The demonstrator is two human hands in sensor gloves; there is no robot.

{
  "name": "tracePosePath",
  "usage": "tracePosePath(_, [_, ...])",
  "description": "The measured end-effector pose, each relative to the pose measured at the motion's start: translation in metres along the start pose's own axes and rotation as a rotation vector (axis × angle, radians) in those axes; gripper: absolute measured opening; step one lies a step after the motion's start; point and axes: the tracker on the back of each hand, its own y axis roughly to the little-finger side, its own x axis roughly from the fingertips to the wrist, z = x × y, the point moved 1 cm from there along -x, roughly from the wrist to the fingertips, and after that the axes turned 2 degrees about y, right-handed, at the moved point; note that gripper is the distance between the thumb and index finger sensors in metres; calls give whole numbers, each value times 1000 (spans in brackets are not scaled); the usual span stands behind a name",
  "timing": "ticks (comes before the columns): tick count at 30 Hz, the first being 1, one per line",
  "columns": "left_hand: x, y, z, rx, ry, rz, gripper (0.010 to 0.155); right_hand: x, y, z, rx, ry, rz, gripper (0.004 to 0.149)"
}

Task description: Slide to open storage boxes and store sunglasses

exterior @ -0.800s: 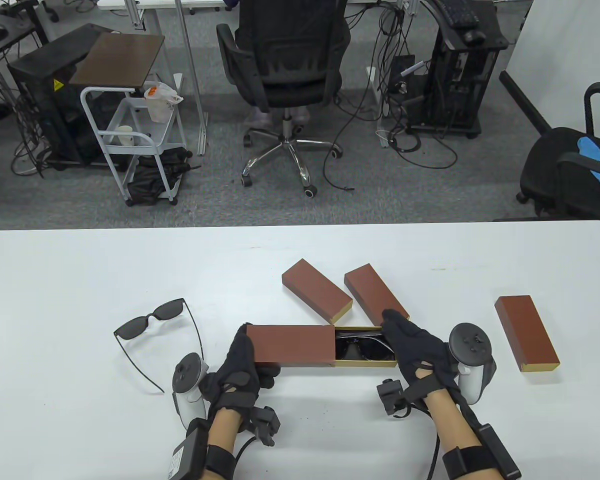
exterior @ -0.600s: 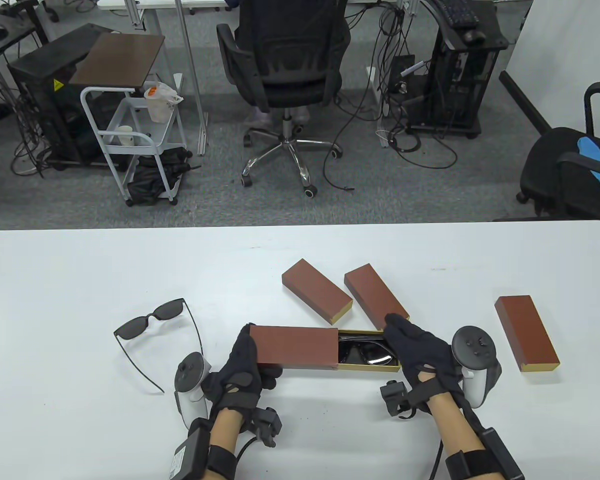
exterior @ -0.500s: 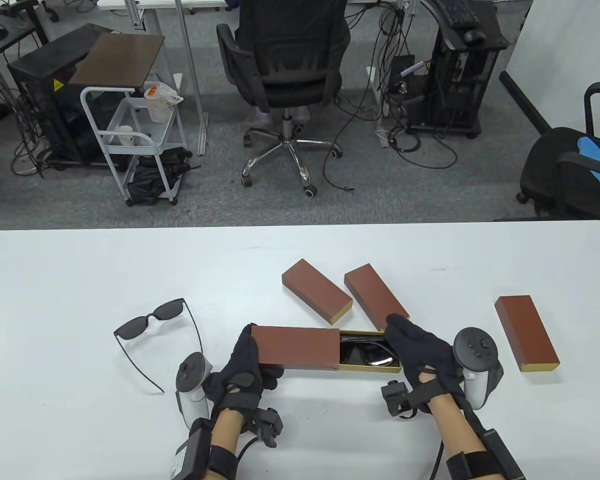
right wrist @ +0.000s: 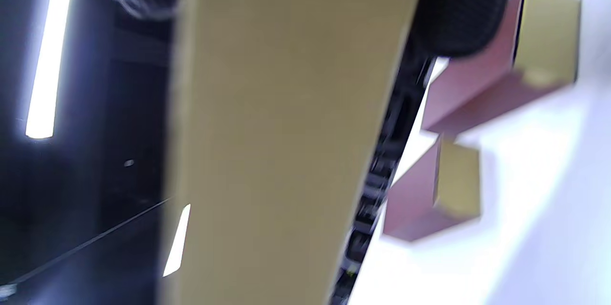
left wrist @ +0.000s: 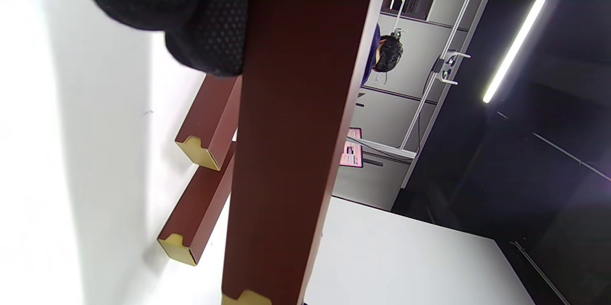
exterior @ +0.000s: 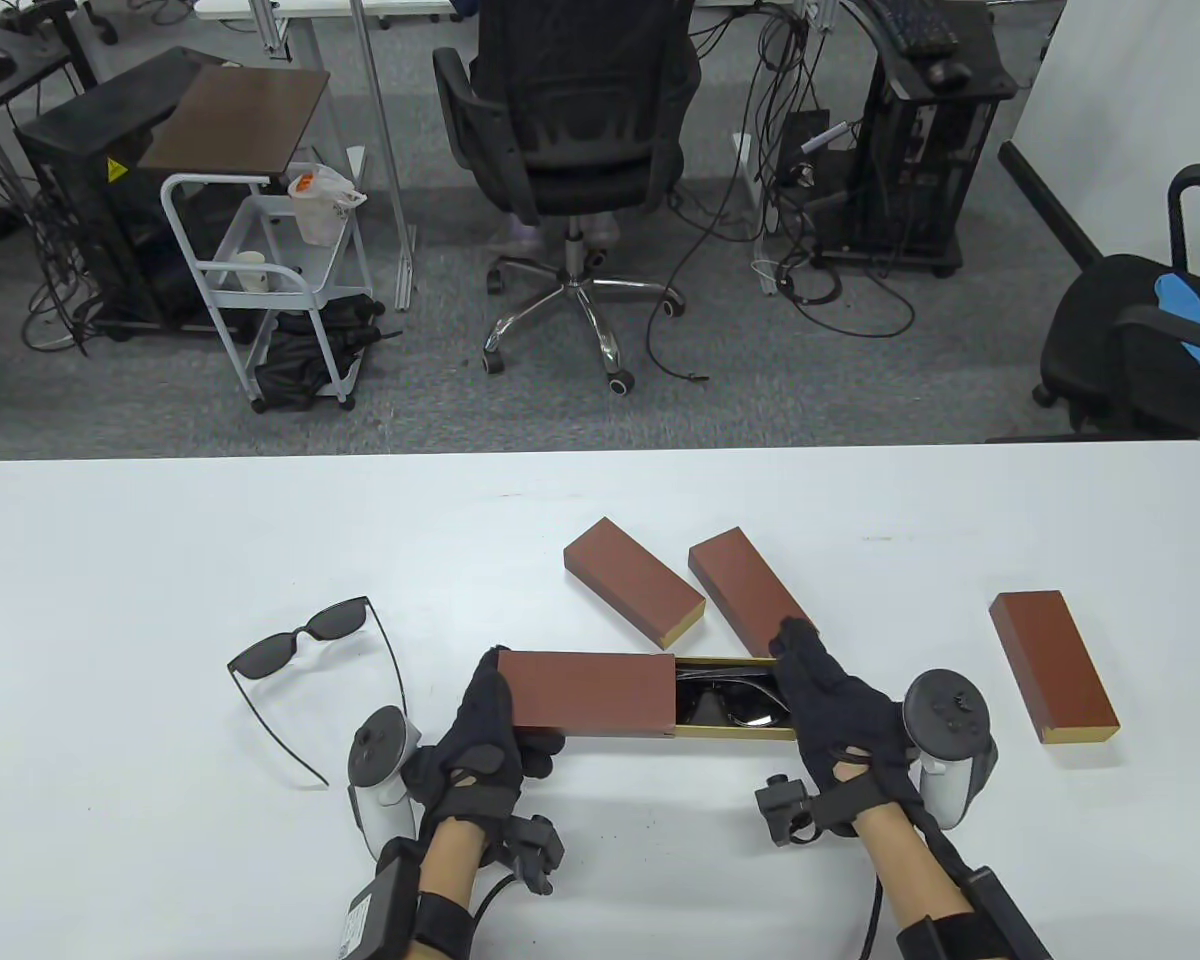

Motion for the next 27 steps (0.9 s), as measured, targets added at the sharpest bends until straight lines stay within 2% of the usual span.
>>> tracePosePath(3, [0, -1, 2, -2, 7, -4, 73, 0, 4, -8, -64, -84, -5, 82])
tracePosePath(6, [-1, 0, 8, 3, 59, -44, 73, 0, 4, -16, -82, -200, 4, 88])
tracePosePath(10, [-2, 4, 22, 10, 140, -81, 73, 3, 6, -28, -96, -281, -13, 90])
tracePosePath(21, [-3, 7, 41, -22, 222, -114, 74, 9, 6, -51, -75, -395, -9, 92])
tracePosePath(27, [-3, 9, 45, -34, 225, -116, 74, 10, 3, -53, -75, -389, 8, 92])
